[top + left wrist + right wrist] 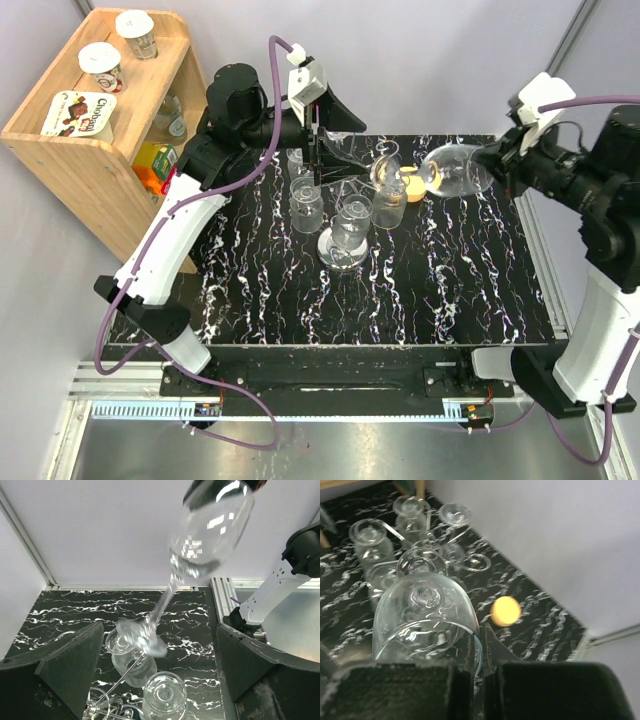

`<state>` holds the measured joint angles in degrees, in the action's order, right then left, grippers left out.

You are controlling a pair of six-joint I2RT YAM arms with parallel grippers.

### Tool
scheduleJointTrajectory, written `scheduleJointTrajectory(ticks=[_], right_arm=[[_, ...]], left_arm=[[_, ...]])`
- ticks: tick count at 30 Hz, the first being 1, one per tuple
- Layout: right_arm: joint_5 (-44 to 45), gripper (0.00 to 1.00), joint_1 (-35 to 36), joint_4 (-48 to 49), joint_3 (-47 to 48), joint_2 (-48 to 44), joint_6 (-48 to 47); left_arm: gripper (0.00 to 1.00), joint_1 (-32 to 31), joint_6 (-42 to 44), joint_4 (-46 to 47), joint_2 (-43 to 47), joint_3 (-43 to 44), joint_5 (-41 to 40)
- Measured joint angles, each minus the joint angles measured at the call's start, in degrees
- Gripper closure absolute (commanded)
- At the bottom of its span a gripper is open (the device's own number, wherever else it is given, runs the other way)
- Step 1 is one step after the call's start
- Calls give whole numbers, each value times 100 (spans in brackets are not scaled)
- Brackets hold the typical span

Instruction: Place the wine glass upside down on the wine glass rack

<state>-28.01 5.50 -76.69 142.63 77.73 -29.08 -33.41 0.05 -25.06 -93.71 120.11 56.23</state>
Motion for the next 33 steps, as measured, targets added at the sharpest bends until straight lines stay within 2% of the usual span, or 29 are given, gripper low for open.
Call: scheduleJointTrajectory(ticks=[3,7,17,20,24,27,33], right_arm=[[-365,100,0,713,-1609,-608,439],[-656,100,0,1462,-2295,-741,944],[-688,100,0,3145,-2352,-610,1943],[-608,100,0,3377,-2162,-444,2221],[-431,100,0,3696,-2028,-251,2581],[-302,100,0,3941,-2028,-151,2855],[-376,100,0,4454,-1794,175,3477]], left_arm=[[1,-28,-319,291,0,-166,59],[1,-44,-619,522,-15,-188,66],[1,79,-1259,1169,-15,-162,26],[1,442,-1773,1641,-15,-109,33],[1,1222,-2603,2621,-7,-166,33],[1,1473,-2986,3150,114,-461,26],[1,1467,-3624,4070,426,-1327,48]])
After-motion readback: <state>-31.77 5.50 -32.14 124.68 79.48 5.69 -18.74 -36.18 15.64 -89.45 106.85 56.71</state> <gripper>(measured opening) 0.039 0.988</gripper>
